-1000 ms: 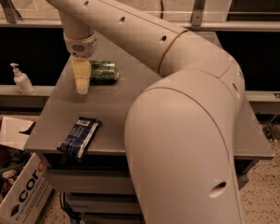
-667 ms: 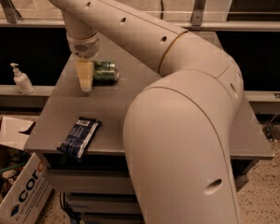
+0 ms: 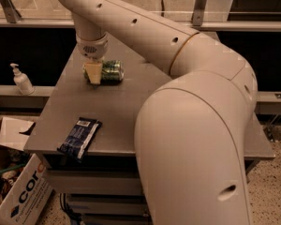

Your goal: Place green can upright

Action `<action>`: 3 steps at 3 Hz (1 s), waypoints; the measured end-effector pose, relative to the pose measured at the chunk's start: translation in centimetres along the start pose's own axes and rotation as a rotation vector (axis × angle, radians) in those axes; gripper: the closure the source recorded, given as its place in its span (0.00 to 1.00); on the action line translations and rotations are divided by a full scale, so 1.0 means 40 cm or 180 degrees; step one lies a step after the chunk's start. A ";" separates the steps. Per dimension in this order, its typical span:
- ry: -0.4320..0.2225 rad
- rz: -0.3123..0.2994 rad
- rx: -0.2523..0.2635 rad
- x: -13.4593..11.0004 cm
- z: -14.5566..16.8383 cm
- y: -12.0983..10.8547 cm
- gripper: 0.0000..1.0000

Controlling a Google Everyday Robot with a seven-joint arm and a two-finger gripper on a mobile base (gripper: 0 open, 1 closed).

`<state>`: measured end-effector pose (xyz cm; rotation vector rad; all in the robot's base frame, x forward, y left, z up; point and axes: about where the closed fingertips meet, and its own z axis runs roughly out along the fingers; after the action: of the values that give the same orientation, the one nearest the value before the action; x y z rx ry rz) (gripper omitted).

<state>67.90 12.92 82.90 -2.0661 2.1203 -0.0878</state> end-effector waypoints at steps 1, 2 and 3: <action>-0.0017 0.0019 0.0026 0.016 -0.011 -0.002 0.87; -0.0131 0.0039 0.0063 0.019 -0.048 -0.003 1.00; -0.0449 0.0110 0.0085 0.023 -0.111 -0.007 1.00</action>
Offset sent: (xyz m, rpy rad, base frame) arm -0.0079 -0.0156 0.0431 0.0829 -0.0316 -0.0111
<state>67.40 11.63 87.23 -1.9582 2.0584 0.0333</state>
